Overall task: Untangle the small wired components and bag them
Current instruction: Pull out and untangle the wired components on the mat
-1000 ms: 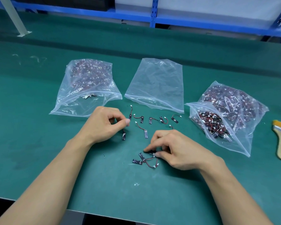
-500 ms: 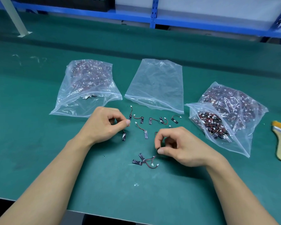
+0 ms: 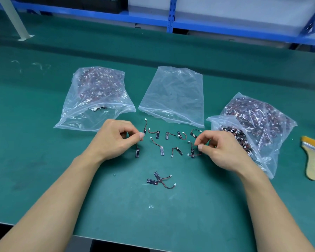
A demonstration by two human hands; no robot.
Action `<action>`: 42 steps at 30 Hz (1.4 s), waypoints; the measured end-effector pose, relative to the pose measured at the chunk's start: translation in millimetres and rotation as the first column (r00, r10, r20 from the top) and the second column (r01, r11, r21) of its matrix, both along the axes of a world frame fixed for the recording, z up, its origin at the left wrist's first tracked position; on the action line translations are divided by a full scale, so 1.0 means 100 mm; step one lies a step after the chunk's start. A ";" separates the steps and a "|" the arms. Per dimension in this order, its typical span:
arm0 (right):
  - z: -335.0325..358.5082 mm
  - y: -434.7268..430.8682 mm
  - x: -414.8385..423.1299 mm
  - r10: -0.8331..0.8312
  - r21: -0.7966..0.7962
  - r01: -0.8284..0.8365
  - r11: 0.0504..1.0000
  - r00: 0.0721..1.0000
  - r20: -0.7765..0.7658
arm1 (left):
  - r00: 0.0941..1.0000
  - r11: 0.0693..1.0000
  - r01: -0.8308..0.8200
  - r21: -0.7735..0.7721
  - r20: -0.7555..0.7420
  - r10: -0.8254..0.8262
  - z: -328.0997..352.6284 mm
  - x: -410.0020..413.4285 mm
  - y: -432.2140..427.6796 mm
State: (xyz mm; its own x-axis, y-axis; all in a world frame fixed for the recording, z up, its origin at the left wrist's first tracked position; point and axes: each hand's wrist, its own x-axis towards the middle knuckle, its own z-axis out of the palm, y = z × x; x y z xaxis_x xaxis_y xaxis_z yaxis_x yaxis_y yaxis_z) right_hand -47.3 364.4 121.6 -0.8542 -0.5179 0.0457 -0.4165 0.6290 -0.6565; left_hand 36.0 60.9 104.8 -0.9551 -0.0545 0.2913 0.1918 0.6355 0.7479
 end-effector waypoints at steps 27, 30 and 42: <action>0.01 -0.59 0.60 0.453 0.248 -0.412 0.877 0.880 -0.140 | 1.000 1.000 -0.006 0.002 -0.020 0.006 -0.02 -0.02 0.02; 0.01 -0.60 0.61 0.509 0.215 -0.481 0.850 0.855 -0.099 | 1.000 1.000 -0.006 0.005 -0.014 0.006 -0.02 -0.02 0.03; 0.04 -0.63 0.66 0.539 0.240 -0.512 0.825 0.841 -0.057 | 1.000 1.000 -0.009 0.013 -0.002 0.009 -0.03 -0.02 0.03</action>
